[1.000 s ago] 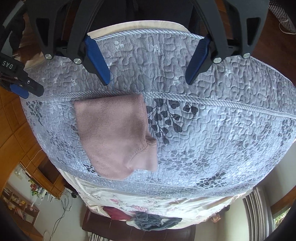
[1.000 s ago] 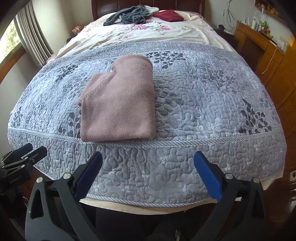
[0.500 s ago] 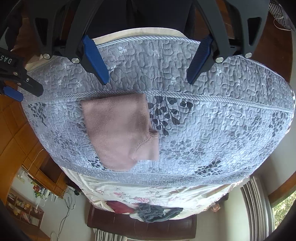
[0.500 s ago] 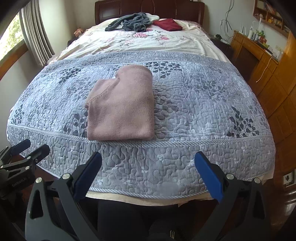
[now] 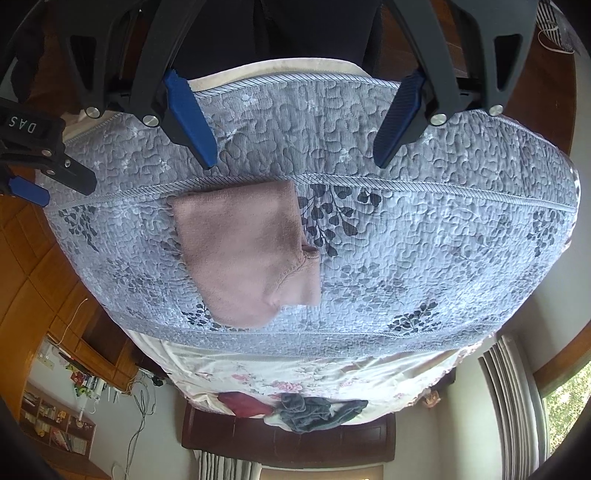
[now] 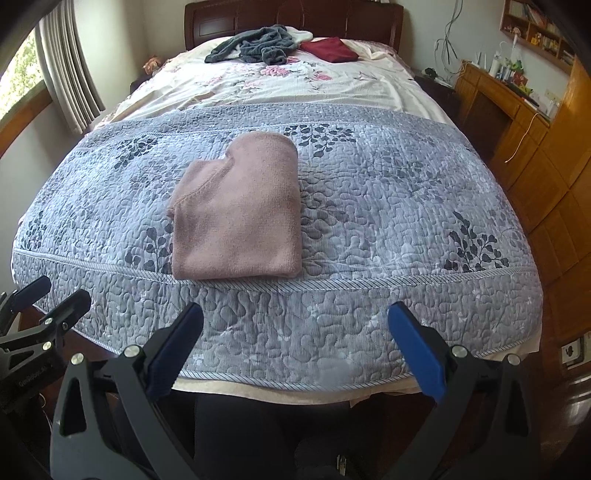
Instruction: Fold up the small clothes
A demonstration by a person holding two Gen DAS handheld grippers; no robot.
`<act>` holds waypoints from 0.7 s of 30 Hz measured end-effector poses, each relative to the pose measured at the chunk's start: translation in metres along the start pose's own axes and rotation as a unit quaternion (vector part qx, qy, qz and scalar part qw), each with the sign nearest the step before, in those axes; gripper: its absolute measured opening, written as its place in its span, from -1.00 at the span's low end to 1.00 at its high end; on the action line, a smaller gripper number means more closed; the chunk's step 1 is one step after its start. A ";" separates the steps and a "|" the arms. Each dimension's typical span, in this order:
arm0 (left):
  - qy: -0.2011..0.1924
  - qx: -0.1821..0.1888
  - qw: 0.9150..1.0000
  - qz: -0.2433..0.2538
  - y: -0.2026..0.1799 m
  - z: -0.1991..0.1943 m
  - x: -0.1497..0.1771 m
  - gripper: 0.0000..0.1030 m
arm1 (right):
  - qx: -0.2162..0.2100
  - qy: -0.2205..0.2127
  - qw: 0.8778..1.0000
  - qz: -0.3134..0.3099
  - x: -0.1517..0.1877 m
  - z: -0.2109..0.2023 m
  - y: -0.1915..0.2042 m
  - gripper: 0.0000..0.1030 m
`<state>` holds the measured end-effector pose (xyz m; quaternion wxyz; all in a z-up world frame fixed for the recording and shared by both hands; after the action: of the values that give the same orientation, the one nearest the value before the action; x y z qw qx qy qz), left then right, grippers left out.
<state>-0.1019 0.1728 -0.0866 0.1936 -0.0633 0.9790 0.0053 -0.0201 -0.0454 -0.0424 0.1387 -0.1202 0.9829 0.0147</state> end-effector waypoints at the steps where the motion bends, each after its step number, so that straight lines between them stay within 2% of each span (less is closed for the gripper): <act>1: 0.001 0.000 1.000 0.000 -0.001 0.001 0.000 0.68 | 0.001 0.000 1.000 0.000 0.000 0.000 -0.001 0.94; 21: 0.021 -0.005 1.000 0.003 -0.005 0.019 -0.001 0.68 | -0.003 0.006 1.000 0.008 -0.004 0.009 -0.008 0.94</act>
<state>-0.0926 0.1683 -0.1040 0.1726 -0.0617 0.9830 0.0094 -0.0120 -0.0521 -0.0503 0.1320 -0.1131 0.9846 0.0176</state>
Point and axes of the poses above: each gripper's, at about its wrist camera, not at the fingertips, and z roughly the way its jaws point, y to its left, x to its underside, the point moved 10 cm from there along z, roughly the way its jaws point, and after that the axes turned 15 degrees about y, right-handed, at the moved point
